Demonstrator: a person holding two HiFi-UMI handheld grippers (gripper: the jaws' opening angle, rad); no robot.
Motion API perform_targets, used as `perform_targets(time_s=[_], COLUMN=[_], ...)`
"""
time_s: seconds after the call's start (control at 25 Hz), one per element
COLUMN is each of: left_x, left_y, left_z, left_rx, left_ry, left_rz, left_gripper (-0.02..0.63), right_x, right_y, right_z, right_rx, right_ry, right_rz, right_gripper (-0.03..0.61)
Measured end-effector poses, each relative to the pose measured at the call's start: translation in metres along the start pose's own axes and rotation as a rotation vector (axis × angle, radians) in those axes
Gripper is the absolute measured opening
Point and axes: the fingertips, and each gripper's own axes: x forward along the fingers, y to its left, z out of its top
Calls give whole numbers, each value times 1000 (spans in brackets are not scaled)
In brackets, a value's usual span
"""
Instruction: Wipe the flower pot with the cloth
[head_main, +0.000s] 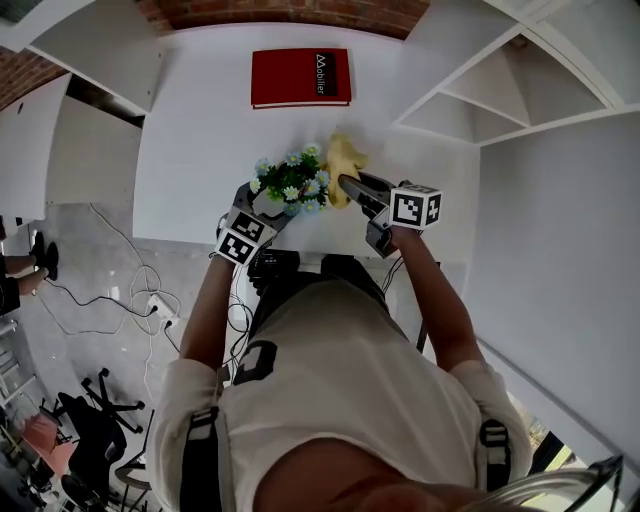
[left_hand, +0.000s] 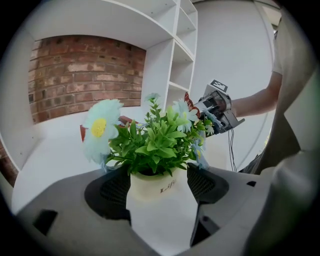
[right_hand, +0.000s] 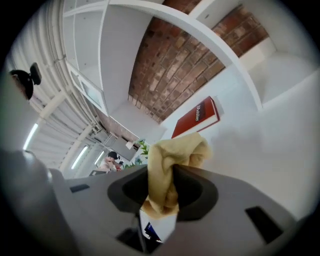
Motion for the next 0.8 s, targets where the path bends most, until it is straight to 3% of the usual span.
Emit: perform_targets(time_s=[0.12,0.36,0.56,0.8], left_x=[4,8,8,8], left_y=[3,4,6,5], left_z=[2,-1,-2,-2], left_rx=[-1,17,18,29], left_ry=[-3,0,-3,3], left_rz=[11,53,61,67], left_gripper=[339,339,339,339], right_x=[24,34,34,36], right_y=[-8,-25,-43,-61], right_z=[-14,-42,-61,-98], right_rx=[97,185,169,98], right_ry=[-11,-48,-6,179], right_rz=[5,-46,-138,-255], right_gripper=[133,137,135,133])
